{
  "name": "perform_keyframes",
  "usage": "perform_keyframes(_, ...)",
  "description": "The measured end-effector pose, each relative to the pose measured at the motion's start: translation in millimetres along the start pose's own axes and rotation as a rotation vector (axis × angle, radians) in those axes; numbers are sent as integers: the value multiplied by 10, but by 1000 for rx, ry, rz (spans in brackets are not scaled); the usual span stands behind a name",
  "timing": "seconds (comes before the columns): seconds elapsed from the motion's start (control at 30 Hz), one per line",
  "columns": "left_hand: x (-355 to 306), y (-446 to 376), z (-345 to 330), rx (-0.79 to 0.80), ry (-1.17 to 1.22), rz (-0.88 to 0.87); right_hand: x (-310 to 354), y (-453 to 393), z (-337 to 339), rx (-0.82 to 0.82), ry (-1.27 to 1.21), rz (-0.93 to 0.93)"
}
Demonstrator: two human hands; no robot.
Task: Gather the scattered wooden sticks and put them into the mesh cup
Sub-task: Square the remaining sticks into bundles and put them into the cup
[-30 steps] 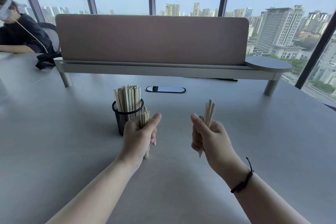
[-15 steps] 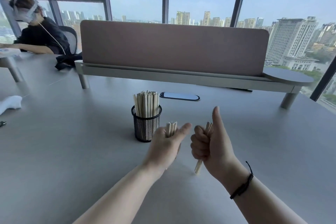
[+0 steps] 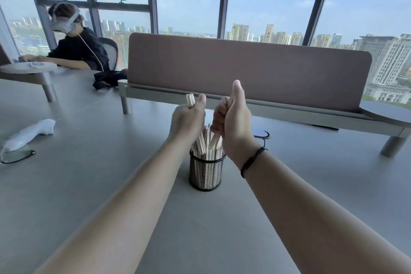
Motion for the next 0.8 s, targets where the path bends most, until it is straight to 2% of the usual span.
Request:
perform_keyframes(0.13,358,-62,-134,60,-97,10,-186,-99,126,-110,287,165)
perform_keyframes(0.27,382,-89,-139,67,-92,-67,-109,-105,230,-94,538,321)
perform_keyframes(0.37,425,-75,-211,110,-73,-147,-416,-144,200,118,719,230)
perform_keyframes(0.43,512,-26,-273,132,-85,-155,-562,-47,119,263,814,274)
perform_keyframes(0.5,565,3,-297,127,-83,-155,-575,4,103,279,890,321)
perform_keyframes(0.67,597,21,-305,172,-15,-64,-546,51,146,211,969,297)
perform_keyframes(0.73,585,75,-327,227,73,-12,-613,75,237,191,903,209)
perform_keyframes(0.8,640,167,-327,237,114,8,-660,152,398,128,714,120)
Point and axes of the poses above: each hand's wrist, its own y-axis away from the middle knuckle, its own z-axis out of the back of the hand, x = y × z, the point moved 9 cm from there along -y, towards the middle knuckle, and after that the axes turned 3 degrees about -y, right-handed, at the moved point
